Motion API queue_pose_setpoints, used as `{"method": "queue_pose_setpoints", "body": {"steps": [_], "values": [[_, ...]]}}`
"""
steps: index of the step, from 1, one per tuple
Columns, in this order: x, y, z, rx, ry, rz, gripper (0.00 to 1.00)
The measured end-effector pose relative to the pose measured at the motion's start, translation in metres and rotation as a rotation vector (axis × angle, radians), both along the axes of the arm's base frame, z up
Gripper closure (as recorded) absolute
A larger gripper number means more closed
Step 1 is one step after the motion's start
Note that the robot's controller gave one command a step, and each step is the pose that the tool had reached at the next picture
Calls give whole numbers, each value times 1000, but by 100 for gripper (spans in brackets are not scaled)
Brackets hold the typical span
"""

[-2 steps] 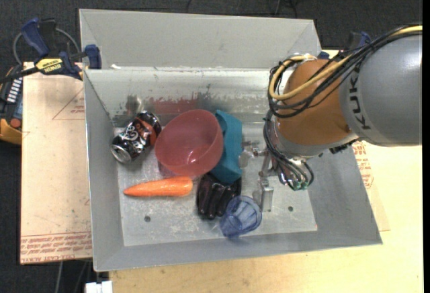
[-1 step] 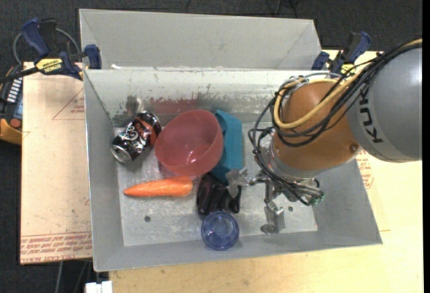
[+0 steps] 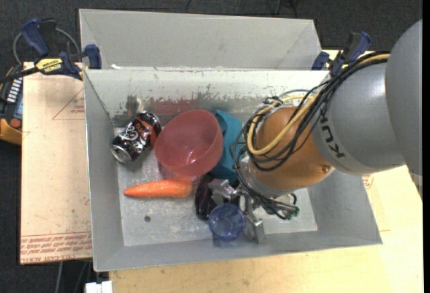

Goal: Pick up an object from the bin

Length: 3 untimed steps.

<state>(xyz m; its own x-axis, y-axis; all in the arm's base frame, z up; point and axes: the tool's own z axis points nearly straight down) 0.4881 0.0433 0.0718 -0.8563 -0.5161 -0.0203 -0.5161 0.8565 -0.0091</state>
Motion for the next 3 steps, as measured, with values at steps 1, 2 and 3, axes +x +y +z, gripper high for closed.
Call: {"method": "queue_pose_setpoints", "body": {"steps": [1, 2, 3], "values": [[18, 46, 0, 0, 17, 406, 100], [18, 46, 0, 0, 17, 405, 100], [18, 46, 1, 0, 16, 405, 100]]}}
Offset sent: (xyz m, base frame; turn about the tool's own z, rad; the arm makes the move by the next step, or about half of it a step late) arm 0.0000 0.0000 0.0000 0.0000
